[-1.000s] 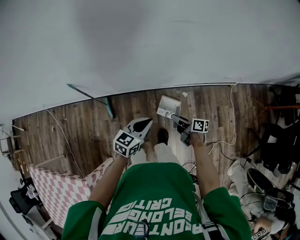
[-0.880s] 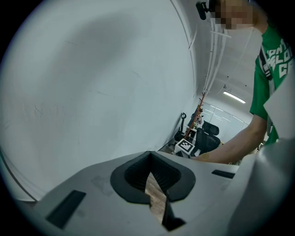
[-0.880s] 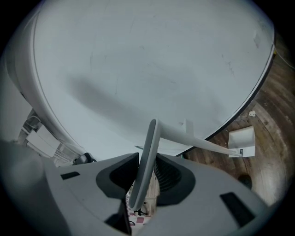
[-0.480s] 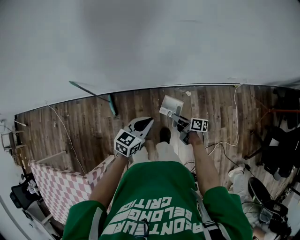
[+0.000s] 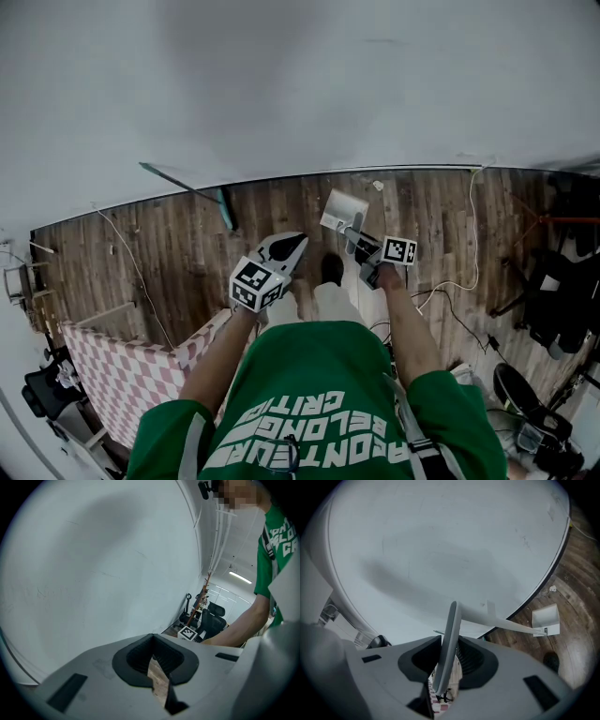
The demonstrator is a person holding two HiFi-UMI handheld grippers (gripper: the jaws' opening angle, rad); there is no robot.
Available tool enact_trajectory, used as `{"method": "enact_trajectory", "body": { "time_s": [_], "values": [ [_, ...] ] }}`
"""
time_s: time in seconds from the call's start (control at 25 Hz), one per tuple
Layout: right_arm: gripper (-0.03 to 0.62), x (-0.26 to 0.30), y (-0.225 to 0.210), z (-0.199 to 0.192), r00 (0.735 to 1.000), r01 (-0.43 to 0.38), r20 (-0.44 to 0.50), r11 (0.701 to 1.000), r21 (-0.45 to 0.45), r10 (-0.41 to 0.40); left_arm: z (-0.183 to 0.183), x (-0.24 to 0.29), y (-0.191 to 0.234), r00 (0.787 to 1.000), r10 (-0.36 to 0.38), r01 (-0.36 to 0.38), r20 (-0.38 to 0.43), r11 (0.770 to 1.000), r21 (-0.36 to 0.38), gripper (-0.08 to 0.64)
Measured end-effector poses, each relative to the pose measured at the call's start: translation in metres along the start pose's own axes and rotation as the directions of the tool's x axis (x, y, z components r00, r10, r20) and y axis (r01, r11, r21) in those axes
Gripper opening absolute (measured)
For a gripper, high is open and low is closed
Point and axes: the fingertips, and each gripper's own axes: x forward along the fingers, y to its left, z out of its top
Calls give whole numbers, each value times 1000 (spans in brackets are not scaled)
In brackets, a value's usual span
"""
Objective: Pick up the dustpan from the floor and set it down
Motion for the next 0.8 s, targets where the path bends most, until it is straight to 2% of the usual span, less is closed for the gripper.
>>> {"method": "enact_trajectory", "body": {
  "time_s": [0.56,0.8],
  "values": [
    [107,2,-3,10,999,33,18,999,35,-34,1,-4,3,1000,1,-1,3,1000,3,3],
    [132,4,-2,8,999,42,11,999,33,-43,0,-7,2,1000,-1,1,9,1000,3,3]
  ]
}}
